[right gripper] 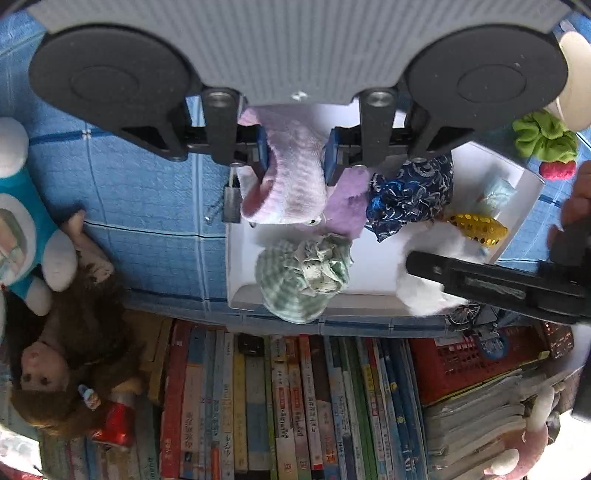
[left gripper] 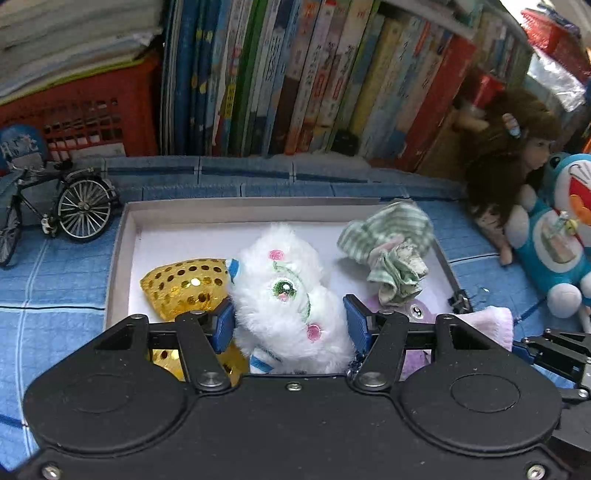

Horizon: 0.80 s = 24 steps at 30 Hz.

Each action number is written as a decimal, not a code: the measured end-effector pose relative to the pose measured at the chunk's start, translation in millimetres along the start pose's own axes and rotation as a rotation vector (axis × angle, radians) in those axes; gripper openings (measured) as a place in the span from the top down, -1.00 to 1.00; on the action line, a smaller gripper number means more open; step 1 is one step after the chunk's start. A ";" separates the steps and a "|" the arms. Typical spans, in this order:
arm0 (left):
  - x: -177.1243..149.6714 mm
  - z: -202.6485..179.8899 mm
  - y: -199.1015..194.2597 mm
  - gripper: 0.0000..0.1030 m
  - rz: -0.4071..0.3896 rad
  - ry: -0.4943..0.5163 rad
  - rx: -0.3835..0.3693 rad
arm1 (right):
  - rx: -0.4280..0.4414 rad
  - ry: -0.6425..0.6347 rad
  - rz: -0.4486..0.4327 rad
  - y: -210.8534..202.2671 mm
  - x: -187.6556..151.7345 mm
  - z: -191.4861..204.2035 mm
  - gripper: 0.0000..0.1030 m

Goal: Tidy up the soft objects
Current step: 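Lower the plush and sock into the tray and open both grippers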

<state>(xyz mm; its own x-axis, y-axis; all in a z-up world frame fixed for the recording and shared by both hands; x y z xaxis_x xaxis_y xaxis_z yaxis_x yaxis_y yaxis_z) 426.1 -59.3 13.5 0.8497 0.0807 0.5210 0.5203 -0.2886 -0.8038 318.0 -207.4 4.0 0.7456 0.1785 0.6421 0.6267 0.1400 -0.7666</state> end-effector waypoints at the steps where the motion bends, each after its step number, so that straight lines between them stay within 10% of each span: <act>1: 0.5 0.9 5.1 -0.11 0.006 -0.002 0.004 | 0.016 0.001 -0.003 2.2 1.0 -0.1 0.31; 15: 8.3 7.3 33.3 -0.12 0.053 -0.015 0.046 | 0.091 0.006 0.020 27.1 7.1 -1.1 0.28; 24: 6.9 1.9 15.9 -0.44 0.053 -0.018 0.035 | 0.119 0.019 0.011 11.4 4.1 -0.4 -0.28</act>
<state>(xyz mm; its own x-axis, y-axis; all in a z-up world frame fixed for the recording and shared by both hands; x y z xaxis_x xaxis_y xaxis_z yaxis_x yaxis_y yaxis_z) 440.3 -61.5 3.8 0.8773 0.0839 0.4726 0.4772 -0.2597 -0.8396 328.3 -205.4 -2.0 0.7571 0.1625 0.6327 0.5879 0.2529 -0.7684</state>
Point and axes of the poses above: each gripper's, at about its wrist camera, not at the fingertips, and y roughly the way its jaws point, z to its left, x to its top, the point moved 6 cm from there along y, roughly the way its jaws point, and after that the axes turned 10 degrees about -y, right-handed, at the moved point
